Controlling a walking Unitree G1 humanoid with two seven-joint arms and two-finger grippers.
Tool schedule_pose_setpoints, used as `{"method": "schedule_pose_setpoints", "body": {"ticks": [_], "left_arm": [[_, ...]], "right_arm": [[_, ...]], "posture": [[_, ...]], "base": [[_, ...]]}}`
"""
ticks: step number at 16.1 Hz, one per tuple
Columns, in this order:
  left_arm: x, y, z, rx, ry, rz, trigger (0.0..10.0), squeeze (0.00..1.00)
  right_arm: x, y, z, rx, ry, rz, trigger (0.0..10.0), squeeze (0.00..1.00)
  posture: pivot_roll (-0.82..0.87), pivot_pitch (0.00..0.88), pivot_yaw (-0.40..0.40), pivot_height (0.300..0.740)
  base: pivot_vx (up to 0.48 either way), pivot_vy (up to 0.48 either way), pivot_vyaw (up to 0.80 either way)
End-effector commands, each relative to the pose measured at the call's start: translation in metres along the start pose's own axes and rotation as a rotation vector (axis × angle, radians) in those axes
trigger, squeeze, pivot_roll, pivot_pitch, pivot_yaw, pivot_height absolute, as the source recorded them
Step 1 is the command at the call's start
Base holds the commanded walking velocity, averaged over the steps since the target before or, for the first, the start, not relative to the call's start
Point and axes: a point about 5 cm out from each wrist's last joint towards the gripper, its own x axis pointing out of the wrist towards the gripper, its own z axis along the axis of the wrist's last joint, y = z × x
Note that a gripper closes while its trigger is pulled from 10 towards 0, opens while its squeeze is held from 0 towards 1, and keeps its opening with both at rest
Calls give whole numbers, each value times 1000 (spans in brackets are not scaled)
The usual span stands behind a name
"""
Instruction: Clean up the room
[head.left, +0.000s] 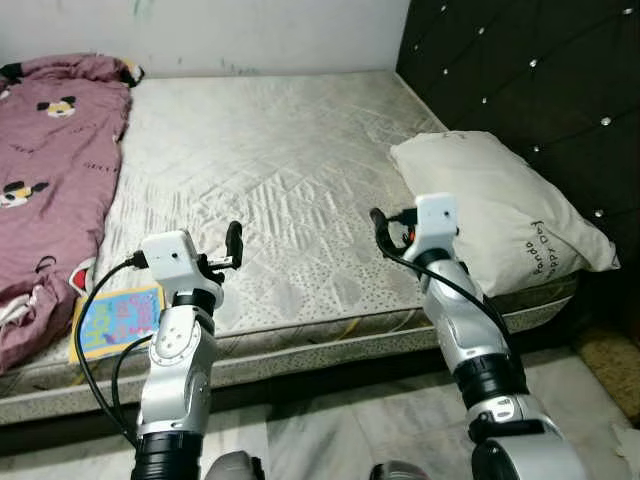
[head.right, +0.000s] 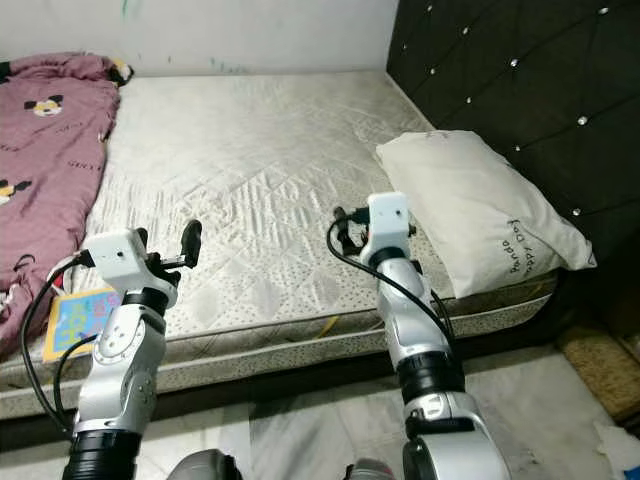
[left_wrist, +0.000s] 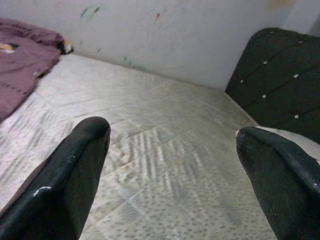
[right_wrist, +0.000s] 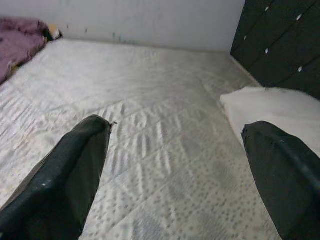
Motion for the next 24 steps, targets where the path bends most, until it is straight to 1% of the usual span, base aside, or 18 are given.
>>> {"method": "schedule_pose_setpoints", "body": {"ticks": [1,7,11,12,14,20,22,23,24], "left_arm": [[2,-2,2,2,-2,-4,10000,0],[3,-2,2,1,-2,-3,10000,0],[2,-3,2,13,-14,-7,10000,0],[1,-4,4,-1,-32,-15,10000,0],[1,-3,5,-11,-35,-14,10000,0],[1,-2,5,7,-38,-20,10000,0],[-2,0,6,28,-45,-17,10000,0],[-3,1,6,26,-44,-14,10000,0],[-4,5,5,26,-45,22,10000,0]], "right_arm": [[2,1,6,-10,-19,5,10000,0],[3,0,5,-15,-15,3,10000,0],[0,1,3,-12,-12,13,10000,0],[-1,2,2,-15,-16,17,10000,0],[-1,3,2,-17,-20,25,10000,0],[-1,6,2,1,-29,42,10000,0],[-3,12,0,32,-28,79,10000,0],[-3,18,-2,42,-29,111,10000,0],[-2,24,-4,45,-19,138,10000,0]], "posture": [[-29,0,-46,740],[-31,0,-47,740],[-30,0,-46,740],[-30,0,-45,740],[-30,0,-45,740],[-18,0,-40,740],[6,0,-38,740],[14,0,-42,740],[23,0,-47,740]], "base": [[0,405,0],[0,437,0],[0,0,0],[0,0,0],[0,0,0],[323,0,0],[339,0,0],[334,0,0],[0,0,0]]}}
